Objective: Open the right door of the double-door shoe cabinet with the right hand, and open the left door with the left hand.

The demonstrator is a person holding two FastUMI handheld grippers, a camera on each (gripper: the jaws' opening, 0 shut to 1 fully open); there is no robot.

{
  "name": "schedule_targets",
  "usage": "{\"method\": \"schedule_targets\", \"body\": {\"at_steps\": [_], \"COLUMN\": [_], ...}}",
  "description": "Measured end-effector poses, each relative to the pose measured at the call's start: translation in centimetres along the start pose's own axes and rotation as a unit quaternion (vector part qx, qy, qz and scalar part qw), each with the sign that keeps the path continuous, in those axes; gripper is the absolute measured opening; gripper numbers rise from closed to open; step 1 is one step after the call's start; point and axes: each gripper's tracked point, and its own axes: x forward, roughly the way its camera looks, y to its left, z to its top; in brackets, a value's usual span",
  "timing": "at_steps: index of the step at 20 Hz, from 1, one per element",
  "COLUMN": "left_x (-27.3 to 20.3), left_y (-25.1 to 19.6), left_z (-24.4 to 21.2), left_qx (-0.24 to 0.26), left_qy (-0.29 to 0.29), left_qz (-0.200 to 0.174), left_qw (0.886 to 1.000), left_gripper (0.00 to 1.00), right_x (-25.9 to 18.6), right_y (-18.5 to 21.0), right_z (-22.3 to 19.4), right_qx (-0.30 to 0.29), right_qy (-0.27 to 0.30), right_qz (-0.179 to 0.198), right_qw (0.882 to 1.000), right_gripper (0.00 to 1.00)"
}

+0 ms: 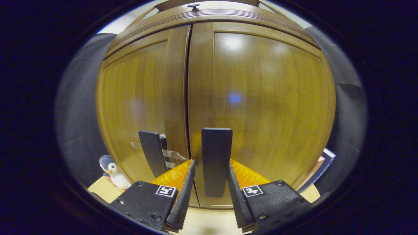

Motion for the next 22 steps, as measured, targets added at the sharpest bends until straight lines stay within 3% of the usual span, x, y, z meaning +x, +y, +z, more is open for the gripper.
{"method": "schedule_targets", "body": {"at_steps": [4, 7, 15, 22], "left_x": [0.6, 0.9, 1.8, 2.5], "left_y": [-0.6, -1.0, -3.3, -5.5], "left_z": [-0.3, -0.6, -1.4, -2.0], "left_qx": [-0.005, -0.005, -0.001, -0.001], "left_qy": [0.003, 0.007, 0.012, 0.015], "left_qz": [-0.007, -0.013, -0.037, -0.061], "left_qw": [1.0, 1.0, 0.999, 0.998], "left_gripper": [0.95, 0.95, 0.95, 0.95], "right_x": [0.1, 0.2, -0.1, 0.0], "right_y": [-0.3, -0.5, -0.6, -0.8], "right_z": [-0.1, -0.2, -0.4, -0.4], "right_qx": [-0.008, 0.001, 0.009, 0.005], "right_qy": [-0.005, -0.004, 0.005, 0.006], "right_qz": [-0.009, -0.007, -0.008, -0.011], "right_qw": [1.0, 1.0, 1.0, 1.0], "right_gripper": [0.54, 0.4, 0.33, 0.34]}}
